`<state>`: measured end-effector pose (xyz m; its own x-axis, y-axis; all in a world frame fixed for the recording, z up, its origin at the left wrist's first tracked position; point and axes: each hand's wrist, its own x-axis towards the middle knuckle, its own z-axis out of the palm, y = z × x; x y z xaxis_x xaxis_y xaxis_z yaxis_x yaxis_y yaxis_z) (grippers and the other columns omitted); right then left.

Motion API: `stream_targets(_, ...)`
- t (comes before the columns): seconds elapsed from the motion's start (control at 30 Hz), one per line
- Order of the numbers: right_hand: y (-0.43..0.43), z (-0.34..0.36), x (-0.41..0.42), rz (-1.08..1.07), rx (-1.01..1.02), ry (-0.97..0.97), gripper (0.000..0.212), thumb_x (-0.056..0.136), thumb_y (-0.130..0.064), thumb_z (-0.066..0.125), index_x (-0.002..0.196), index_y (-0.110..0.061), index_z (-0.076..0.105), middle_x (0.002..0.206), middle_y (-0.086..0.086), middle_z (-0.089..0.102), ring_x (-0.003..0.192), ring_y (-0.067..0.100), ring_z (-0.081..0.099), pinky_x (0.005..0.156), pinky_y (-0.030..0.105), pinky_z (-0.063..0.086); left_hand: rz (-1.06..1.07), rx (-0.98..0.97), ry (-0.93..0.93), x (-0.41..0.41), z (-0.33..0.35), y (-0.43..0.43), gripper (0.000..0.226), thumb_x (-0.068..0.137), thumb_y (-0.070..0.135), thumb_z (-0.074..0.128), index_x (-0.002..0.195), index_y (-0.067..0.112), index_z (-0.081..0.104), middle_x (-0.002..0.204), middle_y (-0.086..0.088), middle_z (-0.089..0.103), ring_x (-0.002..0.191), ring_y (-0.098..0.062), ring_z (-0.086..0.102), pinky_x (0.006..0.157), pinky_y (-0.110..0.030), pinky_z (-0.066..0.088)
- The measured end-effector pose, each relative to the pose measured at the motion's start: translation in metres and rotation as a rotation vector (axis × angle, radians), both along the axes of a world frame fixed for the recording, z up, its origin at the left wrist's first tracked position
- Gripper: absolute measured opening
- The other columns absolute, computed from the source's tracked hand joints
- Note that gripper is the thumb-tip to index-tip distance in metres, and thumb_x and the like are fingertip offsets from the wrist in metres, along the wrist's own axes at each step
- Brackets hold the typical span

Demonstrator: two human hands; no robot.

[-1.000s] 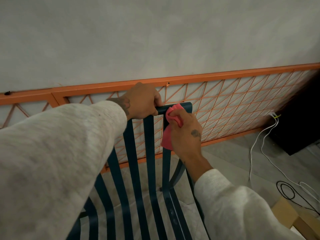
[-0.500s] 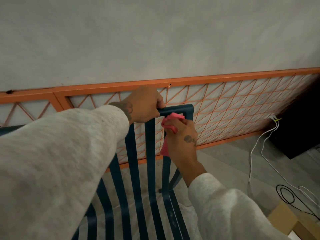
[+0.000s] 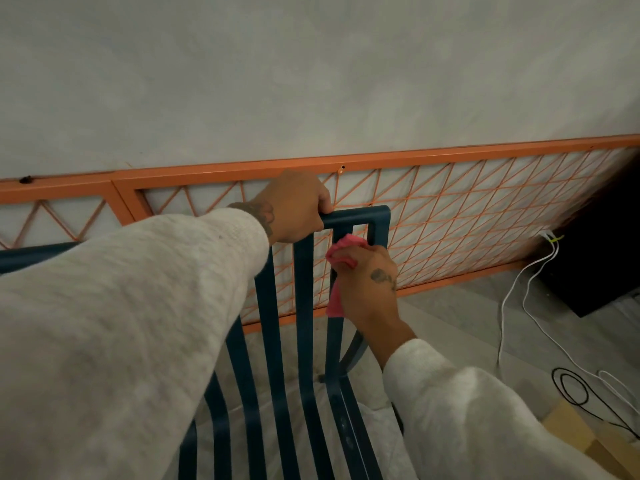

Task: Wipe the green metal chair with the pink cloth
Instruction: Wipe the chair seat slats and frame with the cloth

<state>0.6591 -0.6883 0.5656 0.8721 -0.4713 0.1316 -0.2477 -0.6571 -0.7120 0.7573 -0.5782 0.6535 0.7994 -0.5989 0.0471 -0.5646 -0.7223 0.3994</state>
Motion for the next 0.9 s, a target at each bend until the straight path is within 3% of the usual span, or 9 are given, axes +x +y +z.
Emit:
stream_targets(0.07,-0.001,0.007,0.009,0.023,-0.069,-0.034,0.028,0.094,-0.011,0.06,0.115,-0.026,0.072,0.116,-0.001,0.063,0.103,0.02,0.06,0.085,0.017,0.051,0.003,0.004,-0.002,-0.002,-0.001,0.0,0.024,0.084,0.011,0.07,0.107,0.017,0.073,0.107,0.001,0.071,0.098,-0.015,0.063,0.085,-0.027,0.048)
stream_targets(0.1,-0.001,0.007,0.014,0.017,-0.069,-0.064,0.029,0.092,-0.012,0.063,0.114,-0.028,0.073,0.118,-0.001,0.063,0.105,0.018,0.06,0.087,0.012,0.048,0.01,0.0,-0.006,-0.001,-0.001,0.0,0.024,0.084,0.011,0.07,0.107,0.017,0.073,0.107,0.001,0.071,0.098,-0.015,0.063,0.082,-0.026,0.047)
stream_targets(0.17,0.002,0.001,0.015,-0.037,-0.004,-0.084,0.025,0.093,-0.013,0.063,0.109,-0.029,0.074,0.122,-0.001,0.059,0.104,0.014,0.06,0.077,0.0,0.037,0.016,-0.012,-0.007,-0.001,-0.002,0.0,0.024,0.085,0.011,0.07,0.107,0.017,0.073,0.107,0.002,0.07,0.096,-0.013,0.062,0.077,-0.023,0.042)
stream_targets(0.23,0.003,-0.009,0.008,-0.074,0.026,-0.064,0.024,0.094,-0.012,0.061,0.105,-0.026,0.076,0.121,0.001,0.059,0.099,0.015,0.061,0.074,0.001,0.037,0.014,-0.017,-0.015,-0.001,-0.002,0.002,0.024,0.085,0.011,0.069,0.108,0.017,0.073,0.107,0.001,0.07,0.094,-0.012,0.061,0.076,-0.022,0.04)
stream_targets(0.4,0.001,-0.005,0.008,-0.017,0.079,-0.057,0.021,0.094,-0.013,0.062,0.105,-0.023,0.078,0.111,0.001,0.071,0.103,0.02,0.063,0.093,0.033,0.053,0.012,-0.018,-0.026,-0.002,-0.004,0.001,0.024,0.085,0.011,0.069,0.108,0.017,0.073,0.107,0.001,0.071,0.096,-0.013,0.062,0.079,-0.022,0.041)
stream_targets(0.5,0.006,0.0,0.016,-0.082,0.106,-0.182,0.019,0.094,-0.019,0.063,0.103,-0.027,0.078,0.115,0.002,0.066,0.098,0.016,0.063,0.08,0.016,0.051,0.011,-0.02,-0.03,-0.002,-0.006,0.001,0.024,0.085,0.011,0.069,0.108,0.016,0.074,0.107,0.001,0.071,0.096,-0.014,0.063,0.079,-0.022,0.042)
stream_targets(0.6,0.006,-0.014,0.009,-0.096,0.148,-0.128,0.018,0.093,-0.013,0.065,0.101,-0.023,0.078,0.118,-0.001,0.061,0.096,0.012,0.061,0.066,0.001,0.042,0.014,-0.025,-0.04,-0.002,-0.006,0.001,0.025,0.086,0.012,0.069,0.11,0.016,0.073,0.107,0.0,0.07,0.096,-0.014,0.062,0.079,-0.022,0.041)
stream_targets(0.73,0.0,-0.014,0.008,-0.064,0.078,-0.04,0.016,0.093,-0.018,0.065,0.099,-0.026,0.078,0.108,0.0,0.068,0.096,0.015,0.065,0.089,0.027,0.054,0.019,-0.021,-0.046,-0.002,-0.007,0.001,0.025,0.085,0.012,0.069,0.109,0.018,0.073,0.108,0.0,0.07,0.096,-0.015,0.062,0.079,-0.023,0.042)
stream_targets(0.9,0.004,-0.002,0.014,-0.068,0.074,-0.141,0.019,0.093,-0.019,0.063,0.1,-0.029,0.077,0.11,0.0,0.068,0.093,0.015,0.064,0.088,0.032,0.055,0.014,-0.029,-0.054,-0.003,-0.009,0.002,0.025,0.087,0.013,0.068,0.111,0.018,0.073,0.108,0.001,0.07,0.097,-0.015,0.062,0.08,-0.023,0.041)
